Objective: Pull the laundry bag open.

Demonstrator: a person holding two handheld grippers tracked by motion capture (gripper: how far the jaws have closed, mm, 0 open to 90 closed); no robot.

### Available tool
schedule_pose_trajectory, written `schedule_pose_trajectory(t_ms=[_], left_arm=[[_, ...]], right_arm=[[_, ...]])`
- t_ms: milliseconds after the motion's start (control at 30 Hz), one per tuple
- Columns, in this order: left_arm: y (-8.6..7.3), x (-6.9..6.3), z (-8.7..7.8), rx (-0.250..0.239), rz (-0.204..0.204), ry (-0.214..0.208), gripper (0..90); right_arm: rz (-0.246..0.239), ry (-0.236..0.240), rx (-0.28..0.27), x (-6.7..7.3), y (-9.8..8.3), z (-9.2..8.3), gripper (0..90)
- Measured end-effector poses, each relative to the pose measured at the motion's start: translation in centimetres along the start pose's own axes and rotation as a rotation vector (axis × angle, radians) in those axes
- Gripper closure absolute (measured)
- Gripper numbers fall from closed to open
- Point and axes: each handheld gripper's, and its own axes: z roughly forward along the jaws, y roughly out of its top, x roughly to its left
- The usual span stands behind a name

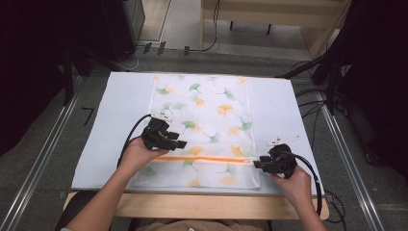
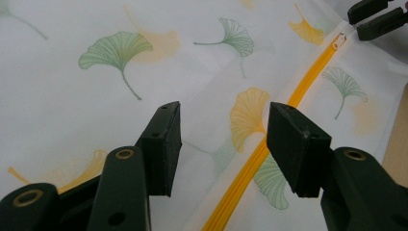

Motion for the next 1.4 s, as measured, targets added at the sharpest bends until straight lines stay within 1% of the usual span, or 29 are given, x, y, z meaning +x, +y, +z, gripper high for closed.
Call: schedule_pose_trajectory(t_ms=[67, 133, 233, 333, 400, 433, 467, 567, 633, 667, 767, 800, 833, 867, 1000, 1033, 1100, 1133, 1200, 1267, 1333, 1367, 1400], left_arm=[[0.1, 0.1, 0.1, 0.004, 0.006, -0.002, 47.1], [0.1, 0.1, 0.1, 0.005, 0.005, -0.004, 47.1], [0.0, 0.1, 0.1, 0.003, 0.002, -0.003, 47.1], [0.0, 0.1, 0.1, 0.006, 0.001, 0.000, 47.1], [0.0, 0.1, 0.1, 0.007, 0.002, 0.001, 47.1], [0.0, 0.0, 0.1, 0.006, 0.003, 0.001, 47.1], [0.0, 0.0, 0.1, 0.007, 0.004, 0.001, 47.1], [0.0, 0.0, 0.1, 0.008, 0.005, 0.001, 47.2], [0.0, 0.0, 0.2, 0.009, 0.005, -0.001, 47.2], [0.0, -0.1, 0.2, 0.010, 0.008, 0.001, 47.2], [0.0, -0.1, 0.2, 0.010, 0.008, 0.001, 47.1], [0.0, -0.1, 0.2, 0.010, 0.008, 0.001, 47.1], [0.0, -0.1, 0.3, 0.009, 0.007, 0.000, 47.1], [0.0, -0.1, 0.3, 0.009, 0.009, 0.000, 47.1], [0.0, -0.2, 0.3, 0.011, 0.014, -0.001, 47.2], [0.0, -0.3, 0.3, 0.009, 0.017, -0.002, 47.2], [0.0, -0.4, 0.3, 0.006, 0.020, -0.004, 47.2], [0.0, -0.5, 0.3, 0.002, 0.025, -0.003, 47.2], [0.0, -0.7, 0.4, -0.007, 0.032, -0.012, 47.5], [0.1, -0.9, 0.4, -0.016, 0.036, -0.022, 47.8], [0.2, -1.4, 0.7, -0.024, 0.039, -0.041, 47.9], [0.2, -1.4, 0.7, -0.024, 0.039, -0.041, 47.9], [0.3, -1.8, 0.9, -0.022, 0.031, -0.059, 47.9]], right_arm=[[-0.017, -0.004, 0.002, 0.1, 0.1, 0.3, 58.9], [-0.021, -0.004, 0.001, 0.3, 0.2, 0.4, 57.6], [-0.034, -0.009, -0.003, 0.4, 0.3, 0.6, 57.5], [-0.062, -0.029, -0.001, 0.8, 0.5, 0.9, 58.6], [-0.066, -0.037, 0.002, 1.0, 0.6, 0.9, 59.7], [-0.087, -0.058, 0.005, 1.2, 0.6, 1.0, 62.6], [-0.087, -0.058, 0.005, 1.2, 0.6, 1.0, 62.6], [-0.101, -0.084, 0.011, 1.6, 0.7, 1.1, 67.6], [-0.100, -0.086, 0.012, 1.7, 0.8, 1.1, 69.2], [-0.099, -0.087, 0.013, 1.9, 0.9, 1.2, 72.2], [-0.104, -0.087, 0.020, 1.9, 1.0, 1.2, 74.5], [-0.100, -0.079, 0.021, 1.9, 1.1, 1.2, 80.8], [-0.085, -0.056, 0.024, 1.8, 1.1, 1.2, 83.0], [-0.072, -0.040, 0.030, 1.7, 1.2, 1.2, 83.3], [-0.084, -0.029, 0.040, 1.7, 1.4, 1.1, 84.8], [-0.078, -0.015, 0.043, 1.5, 1.5, 1.1, 84.9], [-0.077, -0.009, 0.040, 1.4, 1.5, 1.0, 84.9], [-0.066, -0.003, 0.038, 1.3, 1.5, 0.9, 84.9], [-0.058, 0.024, 0.018, 1.1, 1.6, 0.5, 85.0], [-0.052, 0.029, 0.010, 1.1, 1.7, 0.3, 85.0], [-0.044, 0.048, -0.016, 1.0, 1.8, -0.2, 84.9], [-0.044, 0.048, -0.016, 1.0, 1.8, -0.2, 84.9], [-0.042, 0.063, -0.031, 0.9, 1.8, -0.5, 84.9]])
